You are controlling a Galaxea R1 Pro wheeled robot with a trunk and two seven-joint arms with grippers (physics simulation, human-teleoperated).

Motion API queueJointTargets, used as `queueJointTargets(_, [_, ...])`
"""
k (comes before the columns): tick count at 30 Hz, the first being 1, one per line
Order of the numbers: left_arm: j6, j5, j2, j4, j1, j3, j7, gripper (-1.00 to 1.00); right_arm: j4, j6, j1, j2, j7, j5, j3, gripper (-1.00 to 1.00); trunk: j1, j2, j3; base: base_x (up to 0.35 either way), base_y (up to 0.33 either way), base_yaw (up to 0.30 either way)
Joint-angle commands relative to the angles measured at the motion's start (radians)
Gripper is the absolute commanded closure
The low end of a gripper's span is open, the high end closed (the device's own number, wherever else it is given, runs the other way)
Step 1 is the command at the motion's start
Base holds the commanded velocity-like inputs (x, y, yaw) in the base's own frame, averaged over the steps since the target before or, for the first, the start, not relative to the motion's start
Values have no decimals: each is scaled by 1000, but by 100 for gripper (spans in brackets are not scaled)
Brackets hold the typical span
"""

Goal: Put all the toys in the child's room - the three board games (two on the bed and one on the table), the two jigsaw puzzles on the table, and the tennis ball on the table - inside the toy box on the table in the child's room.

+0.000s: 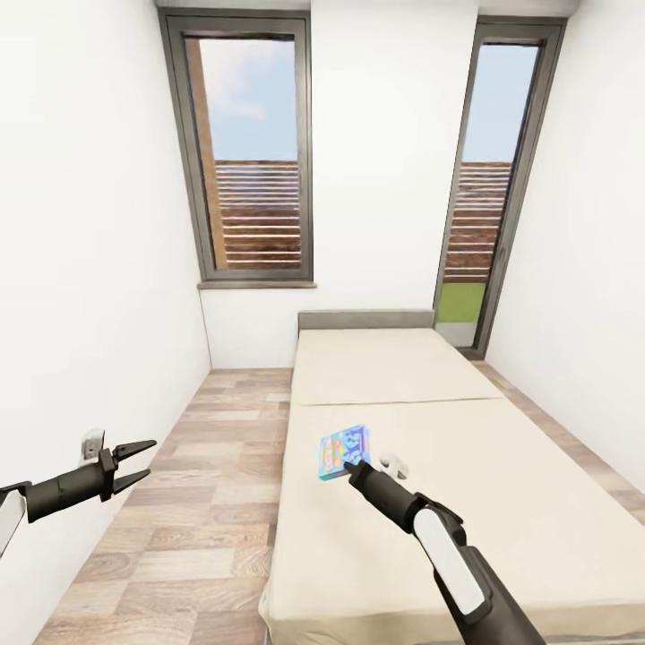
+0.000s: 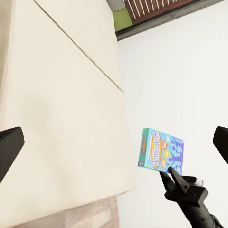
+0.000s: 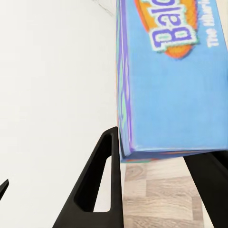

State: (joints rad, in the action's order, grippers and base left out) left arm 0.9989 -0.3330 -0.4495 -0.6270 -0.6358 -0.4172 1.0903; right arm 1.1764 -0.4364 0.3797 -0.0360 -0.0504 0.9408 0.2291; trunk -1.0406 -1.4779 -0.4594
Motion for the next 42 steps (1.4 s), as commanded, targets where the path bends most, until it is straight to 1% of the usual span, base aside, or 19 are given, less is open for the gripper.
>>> queueJointTargets(1, [4, 2, 0, 0, -1, -1, 3, -100, 0, -5, 1, 0, -2, 2, -3, 100, 4, 7, 2, 0, 0, 0])
queueJointTargets(4, [4, 2, 0, 0, -1, -1, 3, -100, -1, -19, 6, 0, 1, 1, -13, 100, 15, 28, 11, 0, 0, 0])
queueJointTargets(6, [4, 2, 0, 0, -1, -1, 3, -100, -1, -48, 13, 0, 7, 0, -17, 100, 23, 42, 18, 0, 0, 0])
queueJointTargets(9, [4, 2, 1, 0, -1, -1, 3, -100, -2, -118, 29, 1, 22, -1, -22, 100, 35, 63, 27, 0, 0, 0])
queueJointTargets(10, [4, 2, 1, 0, -1, -1, 3, -100, -1, -154, 34, 0, 37, -1, -29, 100, 38, 70, 30, 0, 0, 0])
queueJointTargets(12, [4, 2, 1, 0, -1, -1, 3, -100, 1, -197, 39, 0, 59, -1, -39, 100, 46, 84, 37, 0, 0, 0])
queueJointTargets(15, [4, 2, 2, 0, -1, -1, 2, -100, 3, -227, 41, 0, 74, 0, -48, 100, 58, 105, 46, 0, 0, 0])
queueJointTargets(21, [4, 2, 2, 0, -1, 0, 0, -100, 3, -238, 41, 1, 81, 0, -52, 100, 81, 147, 65, -26, 0, 13])
queueJointTargets(26, [4, 2, 3, 0, -1, 0, -2, -100, 3, -240, 41, 1, 81, 0, -54, 100, 100, 182, 80, -231, 0, 8])
queueJointTargets(28, [3, 3, 4, 0, -1, 0, -4, -100, 3, -240, 40, 0, 80, 0, -62, 100, 107, 196, 87, -253, 0, 61])
queueJointTargets(31, [2, 3, 2, 0, -1, 0, -4, -100, 3, -240, 40, 0, 80, 0, -84, 100, 119, 217, 96, -103, 0, 189])
queueJointTargets(35, [-1, 3, 3, 0, -1, 0, -4, -100, 1, -240, 39, 0, 80, 0, -93, 100, 134, 245, 109, -29, 0, 257])
queueJointTargets(42, [-8, 2, 3, 0, -1, 2, -2, -100, 0, -240, 39, -1, 80, -2, -95, 100, 134, 245, 109, -4, 0, 280])
